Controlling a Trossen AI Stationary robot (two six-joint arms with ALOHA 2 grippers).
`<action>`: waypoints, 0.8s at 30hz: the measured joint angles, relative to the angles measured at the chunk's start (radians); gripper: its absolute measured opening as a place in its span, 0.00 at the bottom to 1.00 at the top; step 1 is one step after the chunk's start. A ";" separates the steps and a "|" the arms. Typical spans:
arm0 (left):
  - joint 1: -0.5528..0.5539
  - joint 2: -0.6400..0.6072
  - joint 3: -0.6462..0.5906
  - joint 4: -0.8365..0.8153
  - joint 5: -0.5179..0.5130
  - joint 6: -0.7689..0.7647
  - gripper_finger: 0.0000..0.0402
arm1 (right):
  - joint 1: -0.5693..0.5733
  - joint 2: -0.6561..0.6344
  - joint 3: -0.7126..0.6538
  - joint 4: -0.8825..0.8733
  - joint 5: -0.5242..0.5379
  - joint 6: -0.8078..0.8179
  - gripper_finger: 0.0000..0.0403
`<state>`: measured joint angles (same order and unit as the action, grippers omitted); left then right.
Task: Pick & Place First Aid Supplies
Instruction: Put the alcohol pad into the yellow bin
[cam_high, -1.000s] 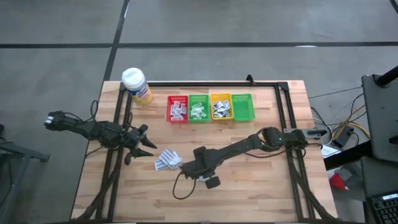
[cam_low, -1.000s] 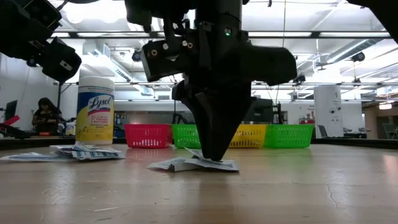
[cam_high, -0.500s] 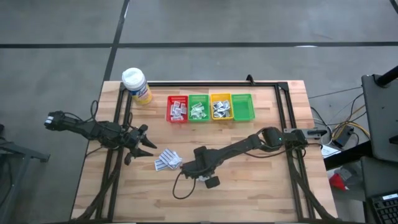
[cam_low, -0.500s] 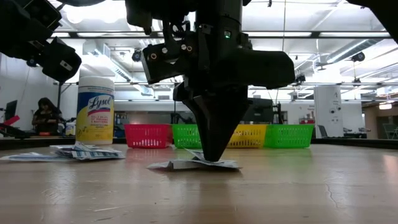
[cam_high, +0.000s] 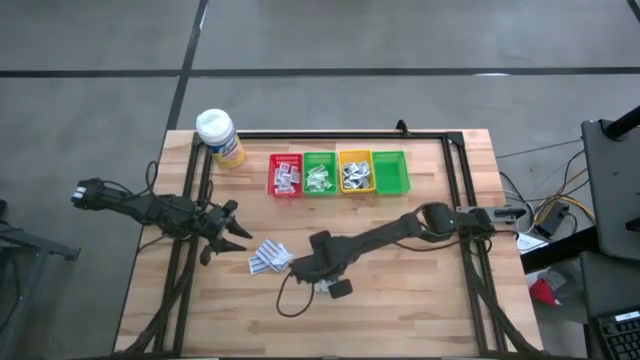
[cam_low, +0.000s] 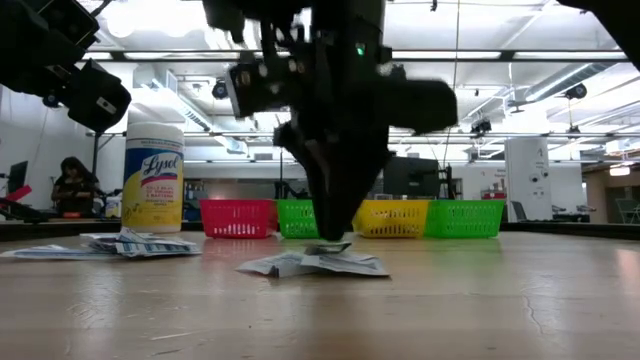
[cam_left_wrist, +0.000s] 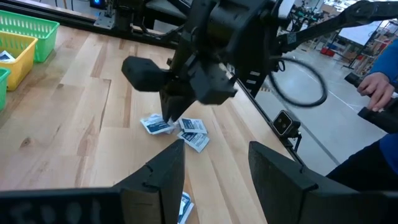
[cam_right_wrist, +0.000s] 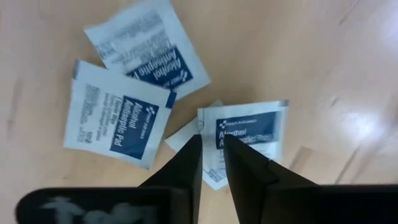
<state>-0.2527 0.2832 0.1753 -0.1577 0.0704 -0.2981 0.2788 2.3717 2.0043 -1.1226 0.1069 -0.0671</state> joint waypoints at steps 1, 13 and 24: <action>0.000 0.000 0.000 0.000 0.000 0.000 0.43 | -0.001 -0.005 0.005 0.002 -0.002 -0.013 0.18; 0.000 0.001 0.000 0.000 0.000 0.007 0.43 | -0.056 -0.029 0.039 0.002 -0.080 -0.132 0.34; 0.000 0.001 0.000 0.000 0.000 0.010 0.43 | -0.055 -0.029 0.038 -0.043 -0.167 -0.108 0.38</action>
<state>-0.2527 0.2840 0.1753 -0.1575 0.0703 -0.2886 0.2242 2.3428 2.0423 -1.1656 -0.0597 -0.1755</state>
